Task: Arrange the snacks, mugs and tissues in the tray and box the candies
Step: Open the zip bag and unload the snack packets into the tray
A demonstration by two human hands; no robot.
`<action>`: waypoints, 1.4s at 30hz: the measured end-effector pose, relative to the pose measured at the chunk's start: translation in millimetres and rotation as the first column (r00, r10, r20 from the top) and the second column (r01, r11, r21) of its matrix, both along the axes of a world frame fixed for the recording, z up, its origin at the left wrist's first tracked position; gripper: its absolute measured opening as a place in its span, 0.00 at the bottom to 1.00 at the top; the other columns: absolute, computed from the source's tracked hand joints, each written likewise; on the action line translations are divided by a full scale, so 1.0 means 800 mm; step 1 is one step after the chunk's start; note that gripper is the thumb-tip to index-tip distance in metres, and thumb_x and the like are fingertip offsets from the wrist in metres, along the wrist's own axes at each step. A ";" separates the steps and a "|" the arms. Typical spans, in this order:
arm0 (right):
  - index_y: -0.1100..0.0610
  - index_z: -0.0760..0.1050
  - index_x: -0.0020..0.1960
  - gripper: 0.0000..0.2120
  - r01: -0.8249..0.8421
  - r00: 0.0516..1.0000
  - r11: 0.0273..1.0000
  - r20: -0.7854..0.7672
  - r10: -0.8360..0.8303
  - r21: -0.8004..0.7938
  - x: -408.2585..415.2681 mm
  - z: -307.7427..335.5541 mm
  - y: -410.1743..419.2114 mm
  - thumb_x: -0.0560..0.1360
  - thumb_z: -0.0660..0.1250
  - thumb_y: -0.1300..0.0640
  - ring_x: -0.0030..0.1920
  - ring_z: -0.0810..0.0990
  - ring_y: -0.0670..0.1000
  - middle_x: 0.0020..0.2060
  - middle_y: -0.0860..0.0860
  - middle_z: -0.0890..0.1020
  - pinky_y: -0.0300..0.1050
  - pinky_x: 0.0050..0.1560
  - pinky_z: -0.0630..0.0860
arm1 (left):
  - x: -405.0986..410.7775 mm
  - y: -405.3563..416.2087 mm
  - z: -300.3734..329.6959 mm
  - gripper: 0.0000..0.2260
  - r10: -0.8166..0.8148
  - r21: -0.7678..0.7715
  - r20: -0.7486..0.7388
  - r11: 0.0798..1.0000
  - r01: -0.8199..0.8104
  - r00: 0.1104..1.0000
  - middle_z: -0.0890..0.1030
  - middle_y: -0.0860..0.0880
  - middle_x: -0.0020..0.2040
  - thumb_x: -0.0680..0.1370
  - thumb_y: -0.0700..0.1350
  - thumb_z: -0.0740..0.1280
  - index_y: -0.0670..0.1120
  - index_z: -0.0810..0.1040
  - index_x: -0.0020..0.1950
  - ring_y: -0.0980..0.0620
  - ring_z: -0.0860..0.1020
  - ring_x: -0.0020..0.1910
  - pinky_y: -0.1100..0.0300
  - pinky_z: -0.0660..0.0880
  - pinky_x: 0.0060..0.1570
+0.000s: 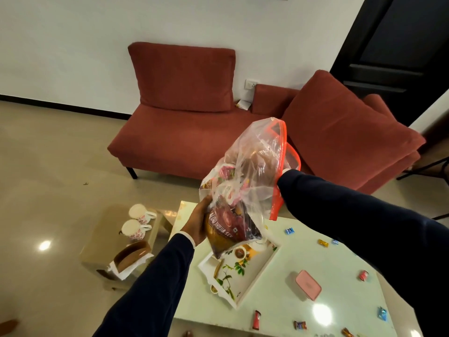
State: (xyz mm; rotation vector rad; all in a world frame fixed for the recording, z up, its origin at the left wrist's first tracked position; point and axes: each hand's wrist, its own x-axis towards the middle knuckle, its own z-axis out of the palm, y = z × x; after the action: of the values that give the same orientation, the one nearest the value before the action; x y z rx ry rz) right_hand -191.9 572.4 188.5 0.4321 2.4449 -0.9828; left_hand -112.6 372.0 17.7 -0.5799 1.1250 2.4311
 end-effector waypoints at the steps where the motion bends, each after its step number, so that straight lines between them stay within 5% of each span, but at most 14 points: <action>1: 0.58 0.64 0.33 0.19 -0.044 0.999 0.999 0.003 0.044 0.006 0.006 0.011 -0.003 0.84 0.55 0.63 0.29 0.63 0.48 0.30 0.52 0.65 0.32 0.27 0.69 | -0.002 0.001 -0.001 0.23 0.028 -0.021 0.020 0.999 -0.027 0.999 0.85 0.39 0.57 0.74 0.59 0.71 0.44 0.84 0.60 0.40 0.86 0.52 0.47 0.83 0.51; 5: 0.60 0.73 0.37 0.15 -0.183 0.983 0.982 -0.001 0.184 0.053 0.013 -0.003 0.023 0.82 0.61 0.60 0.27 0.74 0.48 0.31 0.52 0.71 0.31 0.22 0.69 | -0.012 0.002 0.002 0.16 0.069 -0.124 0.019 0.990 -0.066 0.997 0.87 0.41 0.50 0.82 0.53 0.64 0.42 0.80 0.62 0.43 0.87 0.45 0.50 0.84 0.44; 8: 0.65 0.73 0.65 0.13 -0.184 0.983 0.983 -0.007 0.184 -0.024 -0.001 -0.024 0.031 0.82 0.61 0.63 0.60 0.78 0.62 0.58 0.62 0.78 0.48 0.60 0.74 | -0.015 0.006 0.004 0.17 0.084 -0.199 0.020 0.977 -0.078 0.996 0.87 0.42 0.47 0.83 0.51 0.65 0.39 0.79 0.63 0.44 0.86 0.43 0.50 0.82 0.47; 11: 0.72 0.62 0.73 0.22 0.001 0.999 0.945 -0.043 -0.016 -0.326 -0.008 -0.022 0.026 0.83 0.57 0.60 0.74 0.66 0.65 0.73 0.66 0.66 0.50 0.72 0.66 | -0.011 0.013 0.000 0.20 0.080 -0.255 -0.011 0.964 -0.080 0.997 0.86 0.40 0.51 0.82 0.52 0.66 0.38 0.78 0.65 0.42 0.85 0.47 0.48 0.81 0.51; 14: 0.74 0.76 0.54 0.21 0.086 0.996 0.801 0.031 -0.084 -0.593 -0.020 -0.032 0.043 0.85 0.51 0.59 0.49 0.86 0.56 0.52 0.60 0.83 0.31 0.48 0.80 | -0.008 0.023 -0.005 0.21 0.099 -0.261 -0.049 0.959 -0.109 0.994 0.85 0.38 0.55 0.81 0.53 0.66 0.38 0.79 0.66 0.38 0.84 0.53 0.45 0.81 0.55; 16: 0.71 0.77 0.50 0.18 0.002 1.000 0.765 0.014 0.010 -0.645 -0.018 -0.027 0.046 0.84 0.52 0.62 0.36 0.81 0.56 0.35 0.53 0.82 0.31 0.32 0.78 | -0.005 0.031 -0.005 0.20 0.089 -0.253 -0.052 0.962 -0.100 0.995 0.85 0.38 0.57 0.81 0.56 0.66 0.41 0.81 0.63 0.39 0.84 0.54 0.46 0.81 0.56; 19: 0.71 0.70 0.66 0.14 -0.215 0.968 0.903 -0.201 0.148 -0.373 -0.025 -0.034 0.057 0.82 0.56 0.69 0.49 0.76 0.56 0.47 0.51 0.73 0.27 0.40 0.74 | -0.001 0.046 -0.006 0.21 0.069 -0.333 -0.057 0.939 -0.084 0.996 0.86 0.40 0.54 0.82 0.58 0.62 0.42 0.83 0.60 0.42 0.86 0.51 0.49 0.82 0.53; 21: 0.56 0.74 0.47 0.13 -0.334 0.928 0.923 -0.238 0.287 -0.190 -0.036 -0.036 0.065 0.81 0.58 0.71 0.43 0.69 0.45 0.44 0.45 0.69 0.24 0.36 0.69 | 0.002 0.054 -0.010 0.23 0.074 -0.427 -0.059 0.900 -0.092 0.996 0.86 0.40 0.53 0.83 0.58 0.60 0.41 0.82 0.60 0.42 0.85 0.51 0.49 0.81 0.55; 23: 0.41 0.64 0.48 0.22 -0.417 0.866 0.906 -0.334 0.373 -0.069 -0.051 -0.038 0.074 0.81 0.58 0.70 0.43 0.65 0.36 0.45 0.38 0.65 0.26 0.46 0.65 | 0.009 0.057 -0.018 0.21 0.100 -0.441 -0.021 0.892 -0.099 0.995 0.86 0.39 0.53 0.84 0.56 0.60 0.42 0.82 0.60 0.39 0.84 0.53 0.45 0.80 0.60; 26: 0.64 0.72 0.65 0.14 -0.496 0.752 0.861 -0.438 0.493 0.117 -0.067 -0.031 0.073 0.80 0.60 0.68 0.54 0.77 0.56 0.56 0.57 0.78 0.49 0.58 0.73 | 0.025 0.052 -0.031 0.17 0.187 -0.338 0.048 0.927 -0.160 0.981 0.86 0.38 0.53 0.83 0.54 0.64 0.42 0.82 0.60 0.38 0.85 0.51 0.44 0.80 0.55; 28: 0.66 0.76 0.61 0.12 -0.540 0.674 0.805 -0.446 0.589 0.247 -0.071 -0.032 0.073 0.80 0.61 0.64 0.53 0.80 0.59 0.54 0.59 0.81 0.53 0.58 0.76 | 0.034 0.047 -0.039 0.16 0.223 -0.291 0.049 0.936 -0.200 0.974 0.85 0.37 0.55 0.82 0.52 0.65 0.42 0.81 0.61 0.38 0.85 0.50 0.45 0.80 0.53; 32: 0.64 0.78 0.53 0.10 -0.479 0.785 0.871 -0.501 0.365 -0.115 -0.074 -0.041 0.087 0.82 0.59 0.62 0.40 0.76 0.49 0.40 0.52 0.79 0.48 0.45 0.76 | 0.056 0.035 -0.050 0.23 0.328 -0.223 0.044 0.924 -0.311 0.944 0.85 0.39 0.58 0.77 0.56 0.68 0.45 0.79 0.67 0.38 0.84 0.54 0.44 0.80 0.53; 35: 0.62 0.77 0.53 0.11 -0.420 0.887 0.762 -0.401 0.229 -0.493 -0.069 -0.046 0.089 0.83 0.60 0.56 0.32 0.79 0.42 0.34 0.47 0.81 0.37 0.34 0.77 | 0.073 0.027 -0.056 0.28 0.251 -0.089 0.131 0.967 -0.240 0.959 0.84 0.38 0.60 0.72 0.69 0.70 0.49 0.84 0.61 0.36 0.84 0.57 0.41 0.82 0.49; 42: 0.56 0.75 0.44 0.11 -0.589 0.786 0.710 -0.479 0.392 -0.386 -0.064 -0.017 0.035 0.82 0.63 0.53 0.32 0.75 0.44 0.31 0.45 0.77 0.40 0.36 0.73 | 0.064 0.042 -0.064 0.28 0.138 -0.036 0.148 0.990 -0.134 0.979 0.84 0.38 0.60 0.76 0.60 0.68 0.44 0.77 0.70 0.38 0.84 0.56 0.45 0.82 0.49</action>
State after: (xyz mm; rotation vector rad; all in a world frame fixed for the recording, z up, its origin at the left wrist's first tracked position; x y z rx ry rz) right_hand -243.5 600.6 174.6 -0.6387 2.2428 -1.4884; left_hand -61.7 405.8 -33.3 -0.8592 1.0882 2.4413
